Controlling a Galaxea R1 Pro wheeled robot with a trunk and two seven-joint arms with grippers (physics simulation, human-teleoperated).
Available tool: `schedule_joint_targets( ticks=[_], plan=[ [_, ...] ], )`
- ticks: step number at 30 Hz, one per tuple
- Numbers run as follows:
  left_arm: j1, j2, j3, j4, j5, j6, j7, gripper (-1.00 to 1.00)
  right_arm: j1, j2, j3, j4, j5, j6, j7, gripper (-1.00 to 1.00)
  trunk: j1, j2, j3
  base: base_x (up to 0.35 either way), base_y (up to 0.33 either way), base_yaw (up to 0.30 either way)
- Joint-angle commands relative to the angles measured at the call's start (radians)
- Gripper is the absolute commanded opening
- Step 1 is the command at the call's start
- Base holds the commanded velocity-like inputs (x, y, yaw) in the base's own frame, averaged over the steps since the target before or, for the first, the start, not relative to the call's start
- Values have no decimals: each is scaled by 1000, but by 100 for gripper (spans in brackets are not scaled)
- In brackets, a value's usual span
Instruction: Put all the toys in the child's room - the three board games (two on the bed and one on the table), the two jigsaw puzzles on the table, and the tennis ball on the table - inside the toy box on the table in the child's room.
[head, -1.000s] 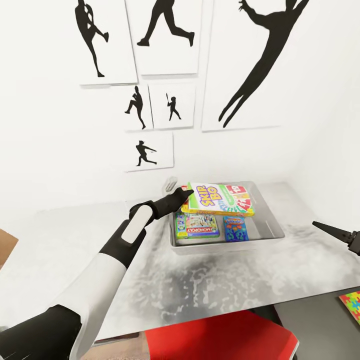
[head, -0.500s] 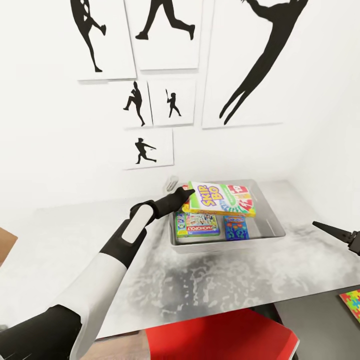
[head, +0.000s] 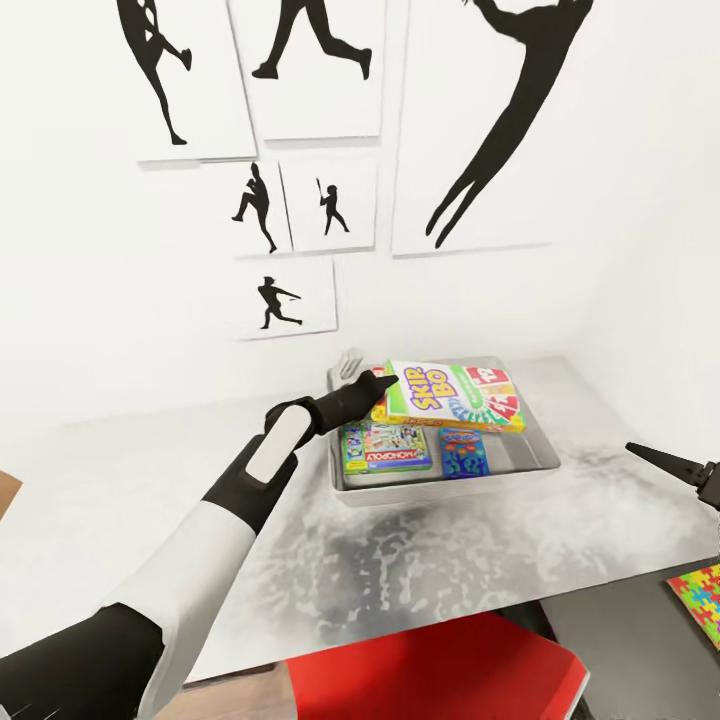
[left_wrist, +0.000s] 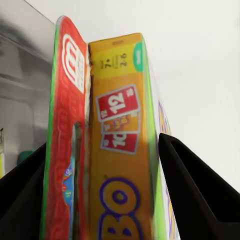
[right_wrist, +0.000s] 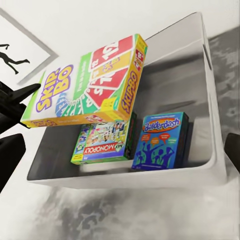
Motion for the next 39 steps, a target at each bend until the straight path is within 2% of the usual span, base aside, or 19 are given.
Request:
schedule_joint_targets(
  ticks=[1, 21, 29, 39],
  plan=[
    [-1, 0, -2, 0, 4, 3, -1, -100, -1, 0, -1, 0, 4, 3, 5, 100, 1, -2, -2, 0, 0, -54],
    [3, 6, -10, 0, 13, -3, 0, -100, 1, 3, 0, 0, 4, 3, 14, 100, 1, -2, -1, 0, 0, -13],
    [13, 8, -7, -3, 12, -25, 3, -100, 0, 7, 0, 0, 4, 3, 16, 100, 1, -2, -2, 0, 0, 0],
    [19, 7, -8, -2, 13, -43, 43, -100, 0, 7, 1, 0, 4, 3, 18, 100, 1, -2, -13, 0, 0, 0]
  ],
)
